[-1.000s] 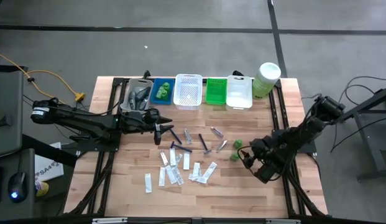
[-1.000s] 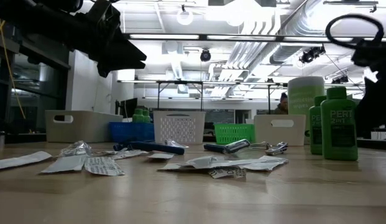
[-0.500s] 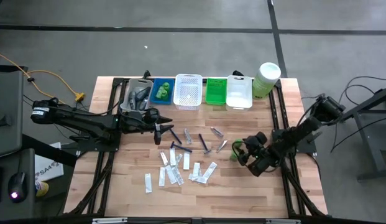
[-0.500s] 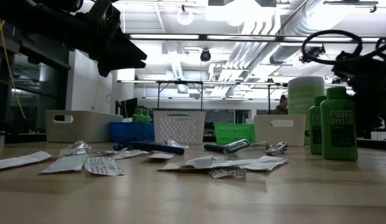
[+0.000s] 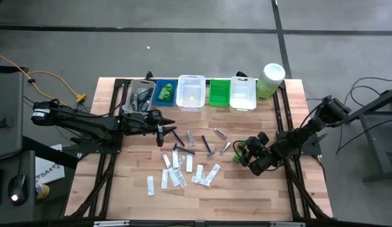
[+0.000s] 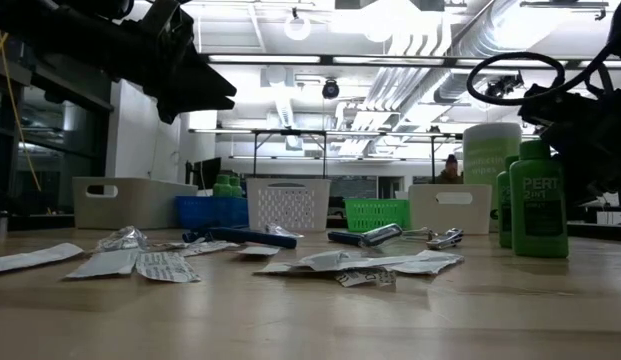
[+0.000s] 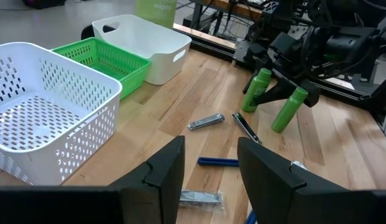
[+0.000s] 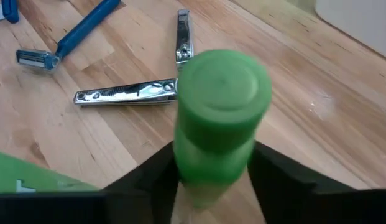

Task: Pick & Place Travel size toiletries
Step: Put the shampoo into the blue bin

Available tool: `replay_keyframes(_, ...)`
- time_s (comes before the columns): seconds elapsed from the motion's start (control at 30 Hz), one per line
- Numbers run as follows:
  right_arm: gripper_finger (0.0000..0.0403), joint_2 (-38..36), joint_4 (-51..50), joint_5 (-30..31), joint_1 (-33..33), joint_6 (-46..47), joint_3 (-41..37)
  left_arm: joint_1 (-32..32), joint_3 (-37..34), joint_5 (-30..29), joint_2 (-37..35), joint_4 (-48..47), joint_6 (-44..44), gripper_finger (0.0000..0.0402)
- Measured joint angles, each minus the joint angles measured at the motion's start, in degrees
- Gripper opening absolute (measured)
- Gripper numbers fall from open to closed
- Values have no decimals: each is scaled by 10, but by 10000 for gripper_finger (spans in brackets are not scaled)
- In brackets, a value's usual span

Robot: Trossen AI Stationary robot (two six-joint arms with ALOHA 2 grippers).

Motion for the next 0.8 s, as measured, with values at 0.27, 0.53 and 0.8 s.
replay_keyframes(0.27,76,0,1,-4,0,-13,0,0,0,0,0,0,0,147)
replay_keyframes(0.53,76,-64,-41,-29,-8,-54,8,0,0,0,0,0,0,147)
replay_keyframes(0.8,76,-191,-81,-66,-90,-237,69,0,0,-1,0,0,0,147)
